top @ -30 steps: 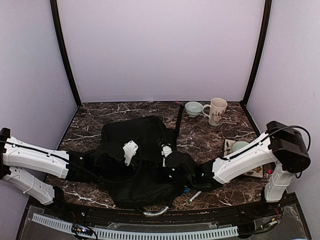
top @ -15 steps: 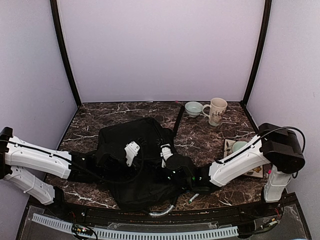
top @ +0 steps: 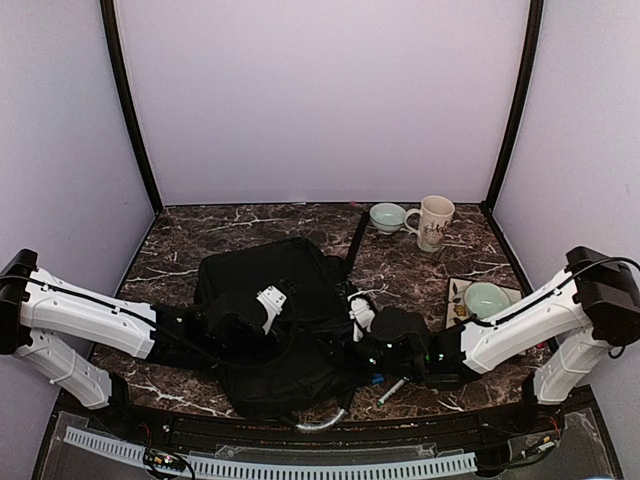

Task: Pack the student bag
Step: Adjust the pen in the second largest pocket of the bag, then pick up the pen from the center of the board.

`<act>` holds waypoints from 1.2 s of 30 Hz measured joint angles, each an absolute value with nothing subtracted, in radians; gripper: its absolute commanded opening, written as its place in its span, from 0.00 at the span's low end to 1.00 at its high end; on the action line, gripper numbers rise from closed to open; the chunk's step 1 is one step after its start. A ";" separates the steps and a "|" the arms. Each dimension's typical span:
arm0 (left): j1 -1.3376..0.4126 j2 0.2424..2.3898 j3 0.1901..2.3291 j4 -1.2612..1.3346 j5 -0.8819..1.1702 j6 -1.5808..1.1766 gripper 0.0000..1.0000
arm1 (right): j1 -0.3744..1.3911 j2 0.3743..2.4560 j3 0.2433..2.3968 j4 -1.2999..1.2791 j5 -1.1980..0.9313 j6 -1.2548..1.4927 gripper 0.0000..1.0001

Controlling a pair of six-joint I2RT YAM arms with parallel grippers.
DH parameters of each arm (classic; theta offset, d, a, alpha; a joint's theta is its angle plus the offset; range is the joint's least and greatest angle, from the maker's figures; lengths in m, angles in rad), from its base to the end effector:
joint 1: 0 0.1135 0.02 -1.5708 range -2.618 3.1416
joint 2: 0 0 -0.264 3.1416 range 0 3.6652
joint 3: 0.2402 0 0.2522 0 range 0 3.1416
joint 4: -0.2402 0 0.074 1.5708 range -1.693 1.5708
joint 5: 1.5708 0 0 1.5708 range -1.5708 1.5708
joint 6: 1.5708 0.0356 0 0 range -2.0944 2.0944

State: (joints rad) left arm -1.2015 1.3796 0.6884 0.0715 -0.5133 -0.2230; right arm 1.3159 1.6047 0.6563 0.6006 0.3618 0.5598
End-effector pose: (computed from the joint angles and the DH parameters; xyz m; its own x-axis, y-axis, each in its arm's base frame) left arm 0.1182 -0.2570 0.2018 -0.3522 0.3762 -0.8570 0.6052 0.7900 0.0981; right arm 0.0932 0.3078 0.1767 -0.5089 0.0168 -0.8607 -0.6502 0.6478 0.3970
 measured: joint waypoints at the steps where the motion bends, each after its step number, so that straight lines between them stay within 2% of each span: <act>1: -1.200 1.379 0.688 0.067 -0.518 -0.226 0.00 | 1.317 1.580 0.648 0.585 0.360 0.562 0.34; 6: -1.180 1.346 0.683 0.022 -0.539 -0.235 0.00 | 1.320 1.448 0.629 0.475 0.381 0.580 0.39; 9: -1.171 1.308 0.666 -0.004 -0.547 -0.238 0.00 | 1.320 1.396 0.627 0.395 0.416 0.594 0.46; 13: -1.168 1.279 0.653 -0.030 -0.554 -0.241 0.00 | 1.319 1.370 0.627 0.268 0.474 0.614 0.51; 28: -1.168 1.275 0.653 -0.057 -0.556 -0.256 0.00 | 1.295 1.489 0.743 -0.054 0.547 0.688 0.51; 36: -1.168 1.274 0.653 -0.059 -0.559 -0.257 0.00 | 1.309 1.409 0.700 -0.141 0.538 0.786 0.55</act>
State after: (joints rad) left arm -1.1675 1.2743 0.6525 -0.0589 -0.5587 -0.2573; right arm 1.3087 1.4090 0.6998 -0.1410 0.5385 0.7856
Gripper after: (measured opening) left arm 0.015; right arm 0.539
